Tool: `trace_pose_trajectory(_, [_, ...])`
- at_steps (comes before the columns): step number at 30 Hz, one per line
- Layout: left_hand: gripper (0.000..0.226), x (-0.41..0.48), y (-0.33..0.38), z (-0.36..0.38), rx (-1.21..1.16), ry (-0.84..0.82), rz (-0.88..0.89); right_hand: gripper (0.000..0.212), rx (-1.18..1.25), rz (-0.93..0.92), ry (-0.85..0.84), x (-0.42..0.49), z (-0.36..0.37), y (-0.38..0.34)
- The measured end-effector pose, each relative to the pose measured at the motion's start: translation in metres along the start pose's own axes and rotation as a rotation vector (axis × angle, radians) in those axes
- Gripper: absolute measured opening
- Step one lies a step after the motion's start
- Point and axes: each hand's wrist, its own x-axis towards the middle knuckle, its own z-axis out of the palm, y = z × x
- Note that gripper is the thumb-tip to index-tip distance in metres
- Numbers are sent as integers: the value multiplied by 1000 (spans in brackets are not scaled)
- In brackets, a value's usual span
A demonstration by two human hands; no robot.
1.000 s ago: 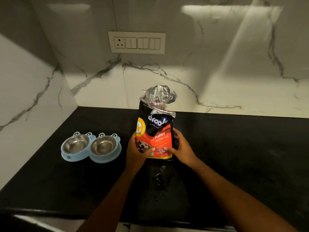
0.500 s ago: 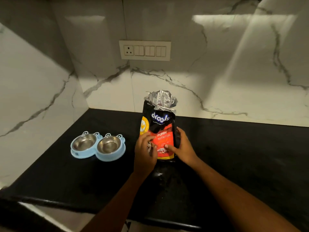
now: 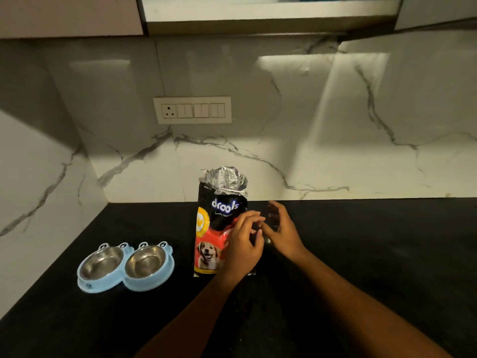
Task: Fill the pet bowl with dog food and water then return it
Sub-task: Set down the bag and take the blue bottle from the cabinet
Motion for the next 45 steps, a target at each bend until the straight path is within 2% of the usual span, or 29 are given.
trace_pose_trajectory(4, [28, 45, 20, 13, -107, 51, 27, 59, 50, -67, 126, 13, -36, -29])
trace_pose_trajectory(12, [24, 181, 114, 5, -238, 164, 301, 40, 79, -352, 339, 61, -135, -156])
trace_pose_trajectory(17, [20, 249, 174, -28, -280, 234, 470, 24, 65, -542, 418, 82, -175, -245])
trace_pose_trajectory(23, [17, 318, 220, -63, -256, 296, 578, 22, 20, -650, 459, 112, -189, -329])
trace_pose_trajectory(25, [18, 346, 226, -73, -214, 283, 564, 21, 17, -645, 479, 129, -191, -347])
trace_pose_trajectory(29, [28, 394, 231, -84, -171, 195, 425, 20, -38, -585, 526, 162, -197, -368])
trace_pose_trajectory(34, [68, 444, 229, -78, -30, -93, 231, 29, -103, -487, 572, 198, -208, -375])
trace_pose_trajectory(36, [79, 462, 227, -75, 46, -180, 204, 40, -145, -422, 561, 215, -215, -374])
trace_pose_trajectory(39, [90, 486, 226, -69, 167, -214, 165, 67, -216, -247, 560, 247, -230, -372])
trace_pose_trajectory(42, [94, 502, 224, -60, 149, -243, 66, 84, -242, -83, 491, 273, -242, -364])
trace_pose_trajectory(45, [93, 511, 218, -51, 33, -283, -50, 95, -255, -49, 423, 291, -251, -356])
